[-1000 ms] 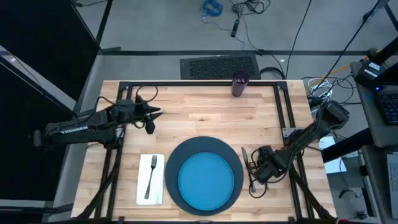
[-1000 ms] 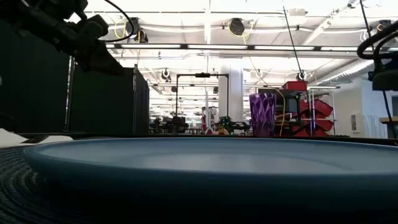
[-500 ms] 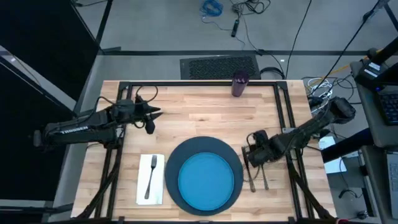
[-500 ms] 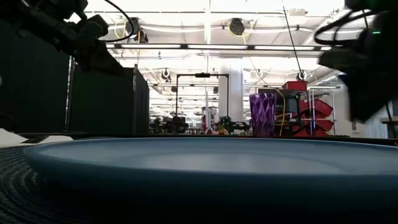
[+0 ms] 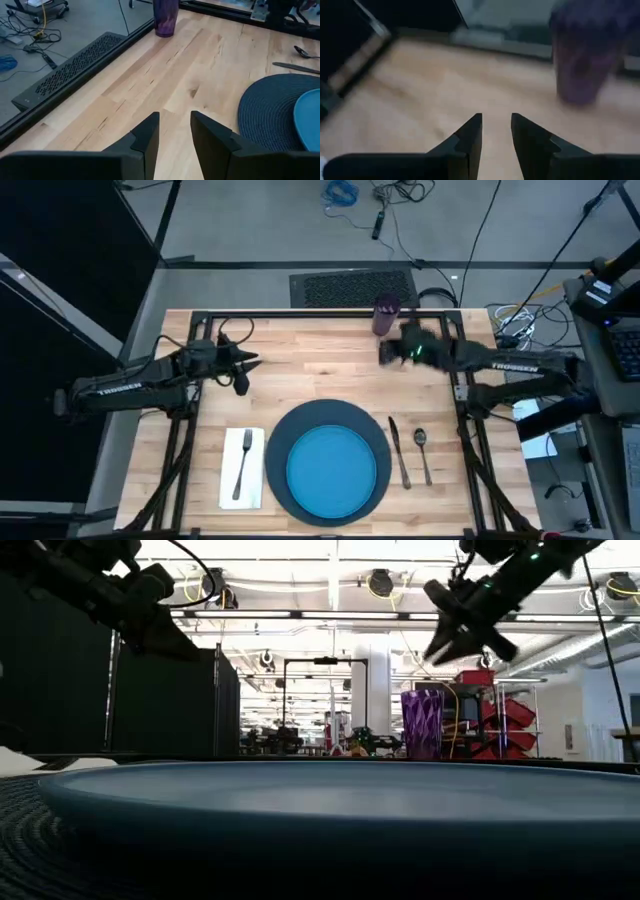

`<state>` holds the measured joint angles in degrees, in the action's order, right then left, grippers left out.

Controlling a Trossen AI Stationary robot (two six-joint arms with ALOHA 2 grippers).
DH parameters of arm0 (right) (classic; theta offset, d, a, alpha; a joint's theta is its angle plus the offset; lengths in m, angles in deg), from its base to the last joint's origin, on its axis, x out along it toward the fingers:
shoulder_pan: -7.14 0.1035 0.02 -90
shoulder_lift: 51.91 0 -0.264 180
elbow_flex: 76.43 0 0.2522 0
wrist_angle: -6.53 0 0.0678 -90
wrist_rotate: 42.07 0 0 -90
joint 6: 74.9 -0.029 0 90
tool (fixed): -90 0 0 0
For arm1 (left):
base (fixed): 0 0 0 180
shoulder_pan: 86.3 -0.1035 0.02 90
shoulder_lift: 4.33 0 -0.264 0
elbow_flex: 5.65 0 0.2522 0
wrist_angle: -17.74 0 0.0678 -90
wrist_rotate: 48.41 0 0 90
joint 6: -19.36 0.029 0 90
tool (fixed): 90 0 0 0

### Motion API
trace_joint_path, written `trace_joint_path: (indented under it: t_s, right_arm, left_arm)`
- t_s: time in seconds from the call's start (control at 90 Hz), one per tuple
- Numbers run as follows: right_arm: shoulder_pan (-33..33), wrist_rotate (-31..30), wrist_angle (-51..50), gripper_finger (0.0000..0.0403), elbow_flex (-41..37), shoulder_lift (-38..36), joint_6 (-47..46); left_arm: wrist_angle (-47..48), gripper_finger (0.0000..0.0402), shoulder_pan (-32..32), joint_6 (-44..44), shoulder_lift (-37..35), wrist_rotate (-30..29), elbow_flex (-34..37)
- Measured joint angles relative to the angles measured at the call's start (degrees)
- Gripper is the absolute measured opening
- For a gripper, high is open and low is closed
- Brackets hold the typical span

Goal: Set table place
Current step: Put the violet cup to the blue table mat on the table

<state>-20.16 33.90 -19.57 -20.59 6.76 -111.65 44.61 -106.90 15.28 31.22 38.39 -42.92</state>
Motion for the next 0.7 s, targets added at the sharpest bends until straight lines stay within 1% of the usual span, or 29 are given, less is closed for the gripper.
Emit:
trace_joint_path:
  t_s: [0.089,0.178,0.256,0.356,0.422,0.567,0.622,0.7]
  right_arm:
    - [-10.2,9.6,0.0,0.0099,2.0,0.5,2.8]
    - [-17.7,17.1,-1.0,0.0116,4.1,2.4,4.6]
    - [-22.2,21.8,-1.2,0.0139,6.1,5.0,5.3]
    - [-25.8,27.3,-2.8,0.0174,9.6,9.0,6.6]
    - [-27.4,29.1,-5.7,0.0198,12.5,12.0,8.5]
    - [-29.8,29.1,-15.7,0.0238,21.4,18.7,13.2]
    - [-30.2,28.4,-19.6,0.0247,25.3,21.2,15.1]
    - [-30.3,25.6,-23.9,0.0252,30.7,24.1,17.2]
  left_arm:
    - [0.1,0.0097,0.0,0.0,0.0,0.0,0.0]
    - [0.5,0.0097,0.0,0.4,0.0,0.0,0.0]
    - [1.4,0.0097,0.0,0.5,0.0,-0.1,0.0]
    - [1.4,0.0097,0.0,0.5,0.0,-0.4,0.0]
    - [1.4,0.0097,0.0,0.5,0.0,-0.4,0.0]
    - [1.4,0.0097,0.0,0.5,0.0,-0.5,0.0]
    - [1.4,0.0097,0.0,0.5,0.0,-0.5,0.0]
    - [1.4,0.0097,0.0,0.5,0.0,-0.5,0.0]
